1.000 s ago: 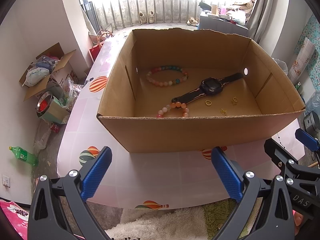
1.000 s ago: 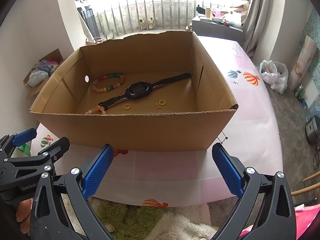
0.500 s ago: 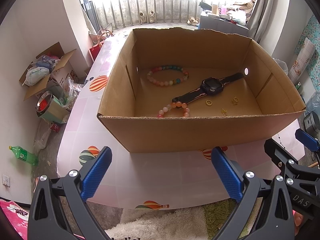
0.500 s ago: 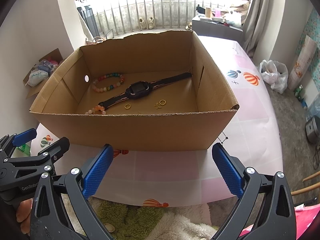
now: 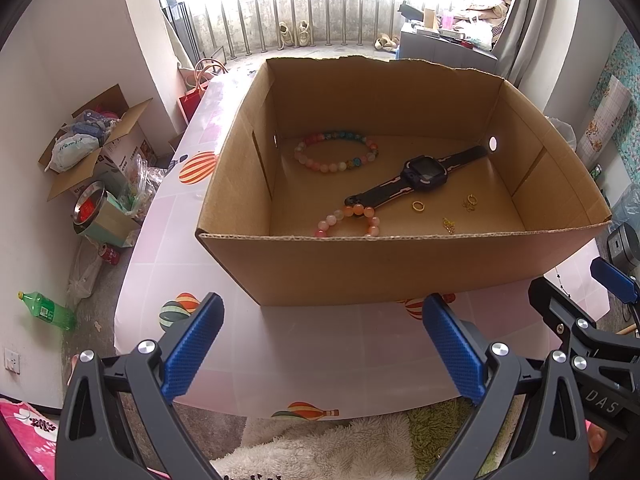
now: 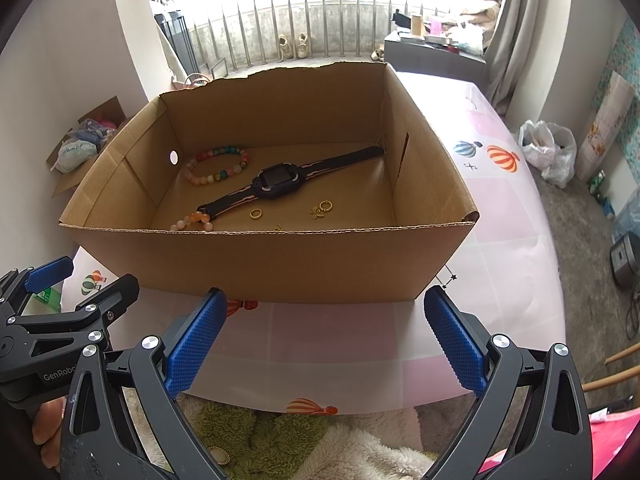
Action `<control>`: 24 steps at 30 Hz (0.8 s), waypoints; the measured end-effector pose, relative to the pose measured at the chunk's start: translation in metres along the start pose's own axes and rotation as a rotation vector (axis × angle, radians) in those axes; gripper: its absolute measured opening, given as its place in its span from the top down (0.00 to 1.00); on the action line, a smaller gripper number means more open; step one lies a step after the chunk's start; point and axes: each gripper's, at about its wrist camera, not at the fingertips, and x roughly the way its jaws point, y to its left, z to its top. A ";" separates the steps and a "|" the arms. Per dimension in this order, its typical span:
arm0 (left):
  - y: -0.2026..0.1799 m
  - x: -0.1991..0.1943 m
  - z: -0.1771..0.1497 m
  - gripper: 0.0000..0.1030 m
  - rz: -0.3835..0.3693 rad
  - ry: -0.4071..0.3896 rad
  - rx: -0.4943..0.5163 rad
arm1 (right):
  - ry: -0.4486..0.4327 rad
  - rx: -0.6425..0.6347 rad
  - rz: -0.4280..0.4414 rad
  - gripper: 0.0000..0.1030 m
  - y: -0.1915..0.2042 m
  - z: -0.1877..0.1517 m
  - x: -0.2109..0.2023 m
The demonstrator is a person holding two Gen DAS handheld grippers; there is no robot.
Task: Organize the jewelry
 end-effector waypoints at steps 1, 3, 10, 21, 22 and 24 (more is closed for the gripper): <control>0.000 0.000 0.000 0.05 0.000 0.000 0.000 | 0.000 0.000 0.000 0.08 0.000 0.000 0.000; 0.000 0.000 0.000 0.05 0.000 0.000 0.000 | 0.001 0.000 0.000 0.08 0.000 0.000 0.000; 0.000 0.000 0.000 0.05 0.000 0.000 0.000 | 0.001 0.000 0.000 0.08 0.000 0.000 0.001; 0.000 0.000 0.000 0.05 0.000 0.001 0.000 | 0.003 0.002 0.002 0.08 0.000 -0.001 0.001; 0.000 0.000 0.000 0.05 0.000 0.002 0.000 | 0.003 0.003 0.002 0.08 -0.001 -0.001 0.001; 0.000 0.000 0.000 0.05 0.001 0.001 0.000 | 0.004 0.002 0.003 0.08 -0.001 -0.001 0.001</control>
